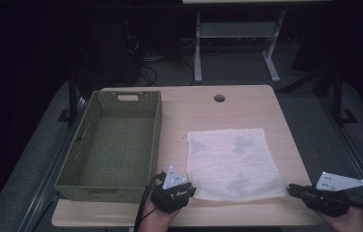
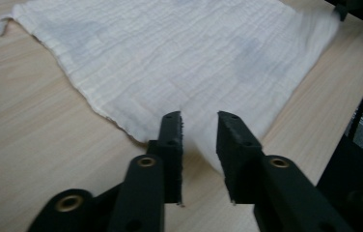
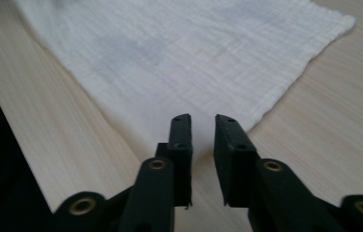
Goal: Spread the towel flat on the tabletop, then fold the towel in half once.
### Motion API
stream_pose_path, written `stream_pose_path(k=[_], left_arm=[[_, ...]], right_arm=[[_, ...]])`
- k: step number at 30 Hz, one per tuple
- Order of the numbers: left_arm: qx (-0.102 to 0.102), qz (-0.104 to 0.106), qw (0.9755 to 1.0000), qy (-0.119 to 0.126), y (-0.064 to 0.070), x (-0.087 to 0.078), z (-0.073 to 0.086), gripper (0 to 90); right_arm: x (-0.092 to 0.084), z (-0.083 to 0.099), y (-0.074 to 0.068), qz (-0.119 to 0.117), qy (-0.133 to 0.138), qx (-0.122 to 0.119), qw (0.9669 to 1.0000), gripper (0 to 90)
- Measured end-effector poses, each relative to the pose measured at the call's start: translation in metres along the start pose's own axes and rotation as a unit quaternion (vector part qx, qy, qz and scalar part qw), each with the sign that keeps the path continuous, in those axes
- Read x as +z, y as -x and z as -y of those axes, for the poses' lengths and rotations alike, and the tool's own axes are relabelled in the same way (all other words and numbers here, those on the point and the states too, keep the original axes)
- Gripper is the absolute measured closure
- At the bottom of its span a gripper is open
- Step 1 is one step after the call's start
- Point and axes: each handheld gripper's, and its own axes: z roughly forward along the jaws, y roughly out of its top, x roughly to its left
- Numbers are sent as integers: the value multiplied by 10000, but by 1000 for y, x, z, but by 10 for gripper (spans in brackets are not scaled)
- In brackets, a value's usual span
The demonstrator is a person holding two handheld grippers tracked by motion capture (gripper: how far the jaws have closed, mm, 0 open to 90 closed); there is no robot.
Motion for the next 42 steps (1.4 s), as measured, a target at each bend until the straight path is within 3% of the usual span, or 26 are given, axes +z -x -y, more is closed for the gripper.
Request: stream_pose_path(k=[2, 4, 12, 17, 23, 30, 36, 42], left_arm=[[-27, 55, 10000, -9, -1, 2, -2, 650], [100, 2, 9999, -120, 0, 5, -5, 614], [224, -73, 9996, -165, -6, 20, -19, 521], [336, -70, 9992, -215, -8, 33, -27, 513], [291, -146, 9994, -125, -18, 44, -39, 507], [239, -216, 9993, -192, -33, 60, -49, 496], [211, -375, 9989, -172, -47, 66, -55, 494], [142, -568, 9982, -106, -58, 76, -65, 499]], right_arm=[[-1, -2, 4, -3, 92, 65, 9999, 713], [0, -4, 8, 66, 107, 94, 9999, 689], [17, -16, 16, 46, -59, 142, 9999, 618], [26, -22, 22, 12, -94, 209, 9997, 588], [39, -34, 29, 62, -128, 198, 9997, 579], [52, -54, 42, 72, -16, 186, 9998, 572], [65, -68, 54, 108, 10, 102, 9999, 572], [78, -82, 72, 13, 62, 280, 9996, 572]])
